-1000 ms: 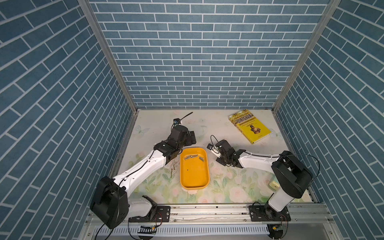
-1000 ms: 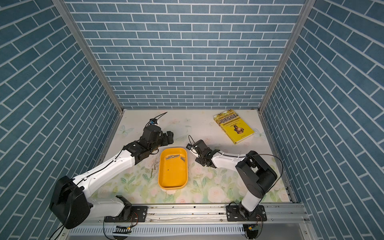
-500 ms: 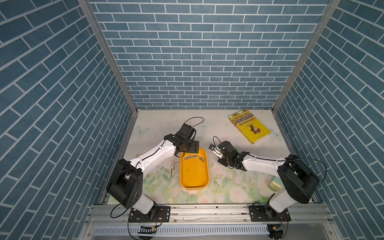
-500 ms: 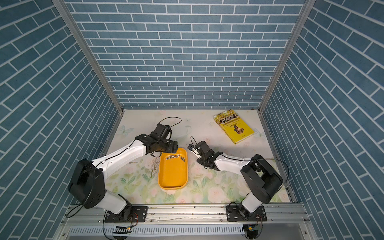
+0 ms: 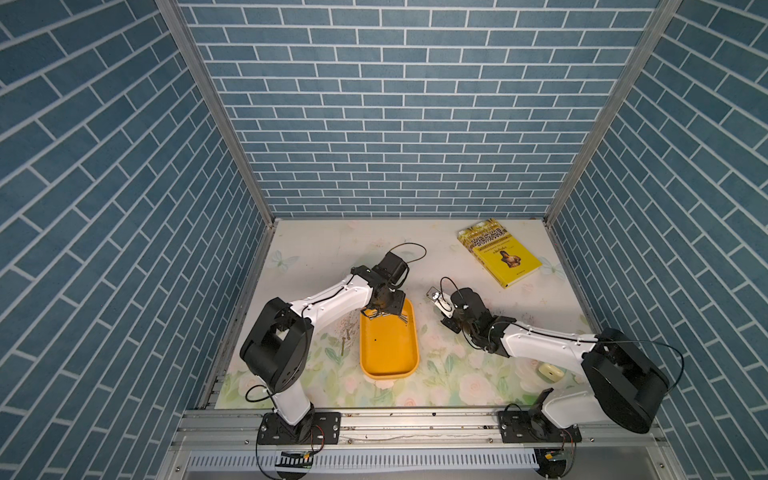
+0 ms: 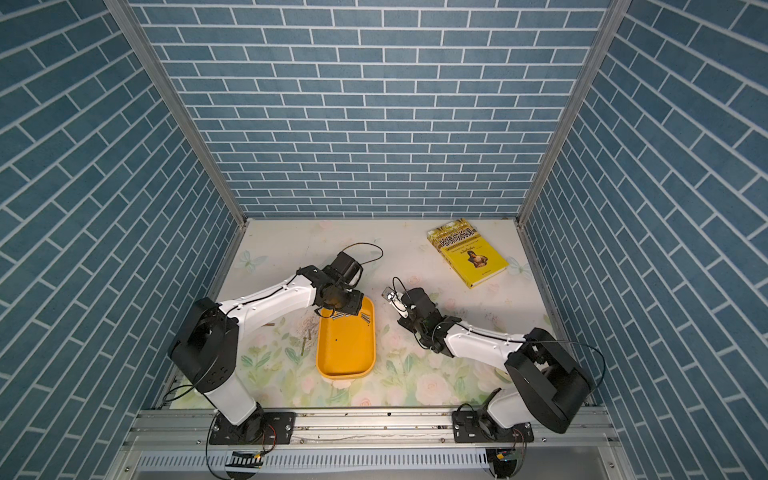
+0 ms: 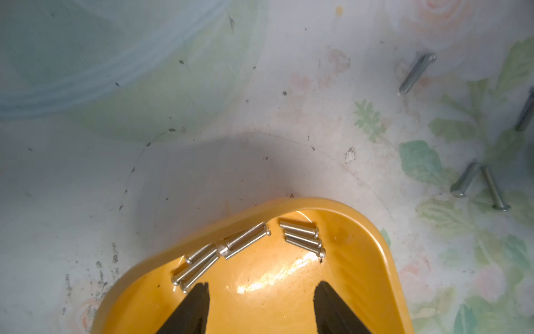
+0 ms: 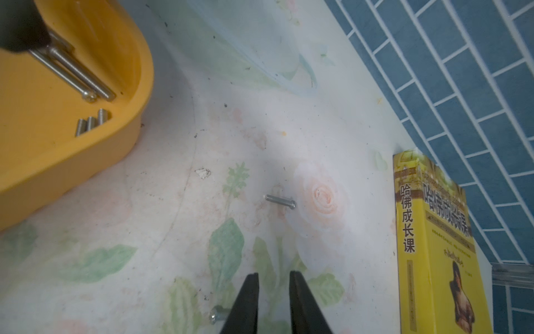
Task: Take out the screws from the storage box
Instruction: Pick up the screw from the storage box.
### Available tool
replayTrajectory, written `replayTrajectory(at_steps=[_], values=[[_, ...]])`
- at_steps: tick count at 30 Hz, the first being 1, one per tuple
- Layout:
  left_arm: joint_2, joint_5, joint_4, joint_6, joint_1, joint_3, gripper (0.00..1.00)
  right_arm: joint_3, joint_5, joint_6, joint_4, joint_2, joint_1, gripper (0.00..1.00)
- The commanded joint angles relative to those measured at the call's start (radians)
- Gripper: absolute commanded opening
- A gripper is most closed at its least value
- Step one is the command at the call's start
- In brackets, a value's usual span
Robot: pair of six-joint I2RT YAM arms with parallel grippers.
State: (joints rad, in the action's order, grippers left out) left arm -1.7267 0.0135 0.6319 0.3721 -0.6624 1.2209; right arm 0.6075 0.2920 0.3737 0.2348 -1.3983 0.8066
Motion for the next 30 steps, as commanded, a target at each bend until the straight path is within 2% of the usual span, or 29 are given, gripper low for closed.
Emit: replayTrajectory(at_steps=[1,2,6,30], values=[[-0.019,-0.029,0.028,-0.014,-0.003,0.016,0.61,-0.027,0.014,0.006,0.091,0.039,0.0,0.25],[-0.023,-0.03,0.025,-0.018,-0.003,0.017,0.57,-0.029,0.011,0.006,0.093,0.039,0.0,0.25],[-0.047,-0.026,0.013,-0.032,-0.003,0.022,0.52,-0.015,0.007,0.006,0.075,0.015,0.0,0.25],[-0.181,0.005,0.006,-0.047,-0.003,0.064,0.45,0.028,-0.012,0.012,0.041,-0.063,0.0,0.24]])
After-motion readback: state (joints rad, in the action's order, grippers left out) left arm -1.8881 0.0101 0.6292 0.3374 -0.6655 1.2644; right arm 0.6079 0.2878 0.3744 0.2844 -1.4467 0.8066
